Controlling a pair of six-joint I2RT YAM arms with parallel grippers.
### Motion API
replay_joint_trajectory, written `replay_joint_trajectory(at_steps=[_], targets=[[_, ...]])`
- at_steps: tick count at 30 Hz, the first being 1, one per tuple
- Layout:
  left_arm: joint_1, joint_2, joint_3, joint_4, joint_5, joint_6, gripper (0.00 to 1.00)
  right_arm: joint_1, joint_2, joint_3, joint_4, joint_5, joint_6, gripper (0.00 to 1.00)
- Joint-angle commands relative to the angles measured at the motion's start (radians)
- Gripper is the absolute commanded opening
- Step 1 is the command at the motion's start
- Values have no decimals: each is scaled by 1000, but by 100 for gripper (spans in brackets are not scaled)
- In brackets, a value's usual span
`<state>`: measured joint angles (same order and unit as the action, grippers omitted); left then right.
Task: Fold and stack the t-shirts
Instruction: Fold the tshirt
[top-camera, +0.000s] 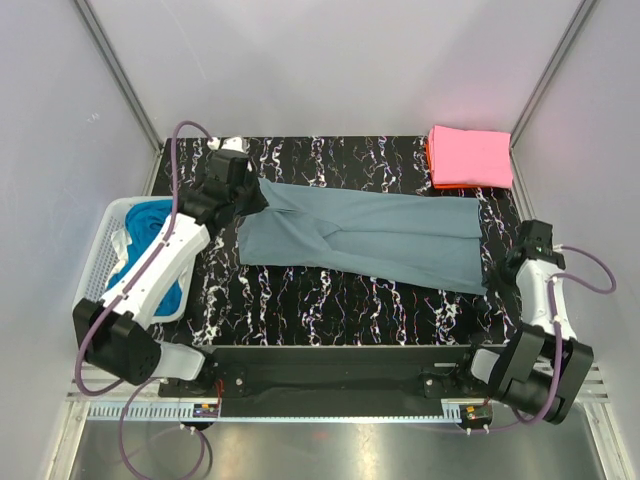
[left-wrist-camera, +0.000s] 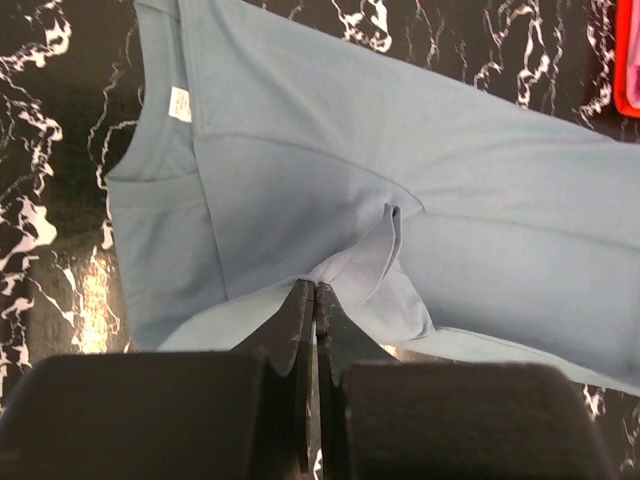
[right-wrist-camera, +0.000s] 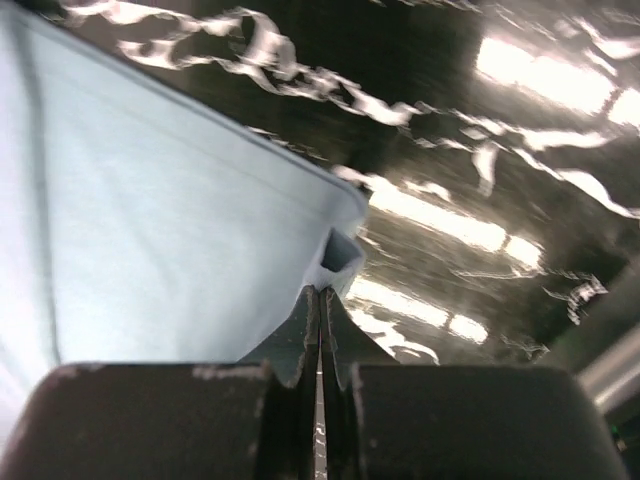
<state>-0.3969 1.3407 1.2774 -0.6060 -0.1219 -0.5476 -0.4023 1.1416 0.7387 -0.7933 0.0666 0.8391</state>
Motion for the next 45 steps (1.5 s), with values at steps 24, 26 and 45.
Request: replay_joint_trajectory(at_steps=[24, 26, 45], targets=[[101, 327, 227, 88, -59, 81, 0, 131, 495, 376, 183, -74, -156, 0], [101, 348, 240, 84, -61, 89, 0, 131, 514, 381, 186, -70, -152, 0], [133, 388, 263, 107, -78, 83, 0, 131, 556, 441, 160, 81, -173, 0]])
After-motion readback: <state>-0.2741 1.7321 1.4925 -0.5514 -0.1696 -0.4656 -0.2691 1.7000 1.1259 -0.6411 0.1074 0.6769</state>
